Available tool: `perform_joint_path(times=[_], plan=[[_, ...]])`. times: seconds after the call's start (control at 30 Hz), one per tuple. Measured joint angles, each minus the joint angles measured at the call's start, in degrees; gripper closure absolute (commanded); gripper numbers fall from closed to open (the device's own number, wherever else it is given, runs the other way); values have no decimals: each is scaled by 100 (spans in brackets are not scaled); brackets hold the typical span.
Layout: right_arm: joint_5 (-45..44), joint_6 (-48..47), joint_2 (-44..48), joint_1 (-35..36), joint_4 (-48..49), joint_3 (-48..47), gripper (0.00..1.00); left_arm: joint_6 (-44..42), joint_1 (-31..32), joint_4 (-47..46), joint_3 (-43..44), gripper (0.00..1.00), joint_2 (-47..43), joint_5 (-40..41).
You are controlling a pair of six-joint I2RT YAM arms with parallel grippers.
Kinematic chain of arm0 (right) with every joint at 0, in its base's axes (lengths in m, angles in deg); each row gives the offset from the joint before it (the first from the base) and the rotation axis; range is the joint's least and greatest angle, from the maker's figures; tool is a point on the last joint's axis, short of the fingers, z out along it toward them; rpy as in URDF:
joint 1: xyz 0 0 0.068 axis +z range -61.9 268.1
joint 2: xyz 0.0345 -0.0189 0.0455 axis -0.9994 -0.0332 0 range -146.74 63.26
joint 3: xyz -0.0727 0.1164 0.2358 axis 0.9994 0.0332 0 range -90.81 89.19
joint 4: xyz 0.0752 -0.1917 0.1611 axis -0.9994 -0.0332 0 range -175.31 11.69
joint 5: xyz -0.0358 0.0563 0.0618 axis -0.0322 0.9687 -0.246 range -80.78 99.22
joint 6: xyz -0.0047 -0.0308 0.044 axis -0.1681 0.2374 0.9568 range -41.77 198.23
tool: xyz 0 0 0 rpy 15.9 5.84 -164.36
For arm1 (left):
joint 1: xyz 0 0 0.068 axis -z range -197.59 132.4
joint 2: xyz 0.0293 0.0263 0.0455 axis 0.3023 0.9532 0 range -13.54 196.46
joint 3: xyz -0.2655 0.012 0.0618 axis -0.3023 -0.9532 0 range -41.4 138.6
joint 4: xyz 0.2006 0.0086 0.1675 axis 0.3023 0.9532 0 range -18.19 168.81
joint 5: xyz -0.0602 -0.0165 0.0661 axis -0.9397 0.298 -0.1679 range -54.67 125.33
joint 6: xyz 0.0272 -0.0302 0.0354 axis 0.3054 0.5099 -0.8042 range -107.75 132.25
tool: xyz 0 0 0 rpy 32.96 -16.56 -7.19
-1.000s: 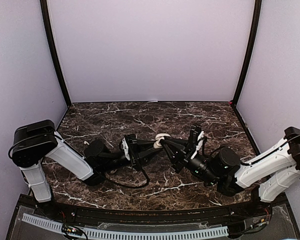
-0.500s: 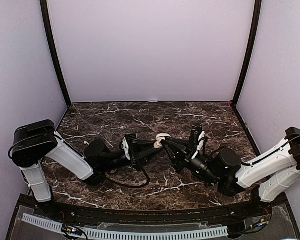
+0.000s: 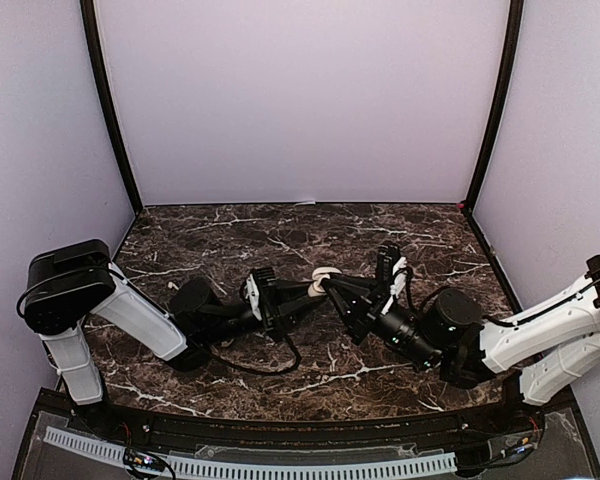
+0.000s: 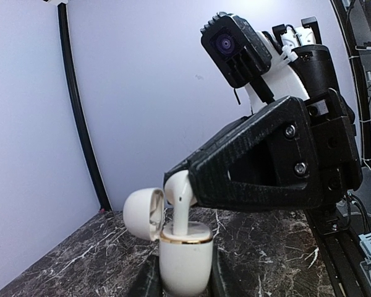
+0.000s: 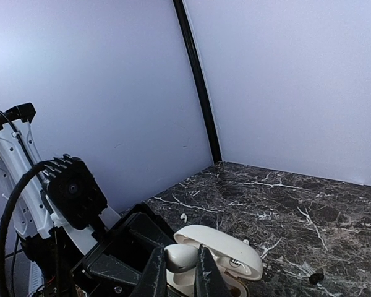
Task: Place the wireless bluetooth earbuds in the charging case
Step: Insert the left earbud into the left side groove of the charging case.
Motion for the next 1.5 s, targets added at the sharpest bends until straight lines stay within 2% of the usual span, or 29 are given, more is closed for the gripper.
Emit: perform_joint_path(times=[0.53,1.1,1.5], plan=[[-317,529,315,9,-1233,-313,90,-2,-17,116,0,100,22,61],[-339,588,345,13,-1672,-332,87,-2,-9,168,0,100,24,125],[-306,179,417,11,-1902,-380,85,2,-9,166,0,100,26,103]])
